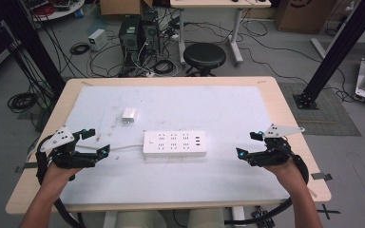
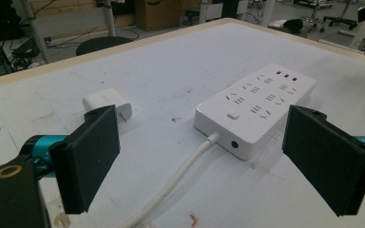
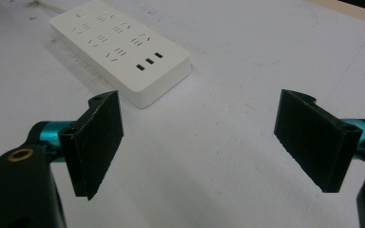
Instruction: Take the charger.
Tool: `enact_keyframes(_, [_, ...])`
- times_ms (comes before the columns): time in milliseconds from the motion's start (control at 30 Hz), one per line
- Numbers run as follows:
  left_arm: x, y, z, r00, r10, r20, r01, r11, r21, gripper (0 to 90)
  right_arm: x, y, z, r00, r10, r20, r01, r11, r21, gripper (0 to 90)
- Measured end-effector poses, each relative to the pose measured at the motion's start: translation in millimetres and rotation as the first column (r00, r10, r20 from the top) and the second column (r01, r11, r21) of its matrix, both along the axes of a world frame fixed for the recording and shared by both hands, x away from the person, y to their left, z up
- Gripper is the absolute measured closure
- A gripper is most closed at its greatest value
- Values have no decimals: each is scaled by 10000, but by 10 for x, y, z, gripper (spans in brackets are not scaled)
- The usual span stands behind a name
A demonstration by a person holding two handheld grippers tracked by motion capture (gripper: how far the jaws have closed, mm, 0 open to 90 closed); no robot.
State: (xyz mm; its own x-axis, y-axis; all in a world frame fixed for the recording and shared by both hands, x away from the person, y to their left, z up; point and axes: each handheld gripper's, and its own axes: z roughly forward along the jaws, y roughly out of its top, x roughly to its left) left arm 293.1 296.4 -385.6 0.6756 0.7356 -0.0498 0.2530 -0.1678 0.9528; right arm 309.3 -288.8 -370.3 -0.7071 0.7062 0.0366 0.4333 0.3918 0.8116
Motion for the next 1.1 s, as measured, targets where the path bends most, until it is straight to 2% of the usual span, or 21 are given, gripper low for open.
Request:
enact_keyframes(233, [34,-14,50,9998,204,-68,-204,9998,41,124,12,32,11,9999,-21,159,22,10000,-56,170])
enact_keyframes(467, [111,-62,140,9986,469,-241,-474,9987,-198,123,31,60,-3,9998,-115,145,116,9999,-60,170])
enact_keyframes(500, [195,-117,220,9969,692,-380,-700,9973,-209,123,39,61,-3,9996,-189,193,191,9998,-72,170])
enact_keyframes(567, [268,-149,253,9930,848,-819,-876,9957,-308,123,41,66,4,9997,-203,165,205,9997,-103,170])
enact_keyframes(600, [268,-149,253,9930,848,-819,-876,9957,-308,123,41,70,6,9996,-201,181,203,9997,-118,170])
enact_keyframes(667, [369,-216,271,9875,1131,-1094,-1129,9936,83,123,39,72,10,9996,-162,218,165,9998,-137,170])
enact_keyframes(733, [396,-236,274,9856,1245,-1145,-1235,9922,157,123,31,75,14,9996,-218,171,220,9997,-139,170])
enact_keyframes(767, [443,-261,280,9817,1426,-1261,-1399,9897,301,123,29,75,15,9996,-228,153,230,9996,-153,170])
enact_keyframes(800, [464,-275,277,9780,1559,-1385,-1543,9878,228,123,35,75,12,9996,-187,229,190,9997,-153,170])
enact_keyframes(833, [464,-275,277,9780,1559,-1385,-1543,9878,228,124,34,77,12,9996,-189,219,193,9996,-181,170])
enact_keyframes(867, [484,-284,276,9750,1660,-1481,-1647,9861,206,124,34,77,12,9996,-189,219,193,9996,-181,170])
enact_keyframes(900, [522,-304,277,9693,1927,-1525,-1912,9812,248,123,42,82,9,9996,-179,219,183,9997,-187,170])
enact_keyframes(933, [522,-304,277,9693,1927,-1525,-1912,9812,248,124,42,82,9,9996,-179,219,183,9997,-187,170])
enact_keyframes(967, [564,-324,288,9638,2227,-1467,-2208,9749,294,124,51,87,11,9997,-181,163,185,9995,-246,170])
enact_keyframes(1000, [564,-324,288,9638,2227,-1467,-2208,9749,294,124,51,87,11,9997,-181,163,185,9995,-246,170])
enact_keyframes(1100, [633,-350,334,9542,2650,-1392,-2614,9642,438,124,73,93,23,9995,-229,219,233,9995,-219,170])
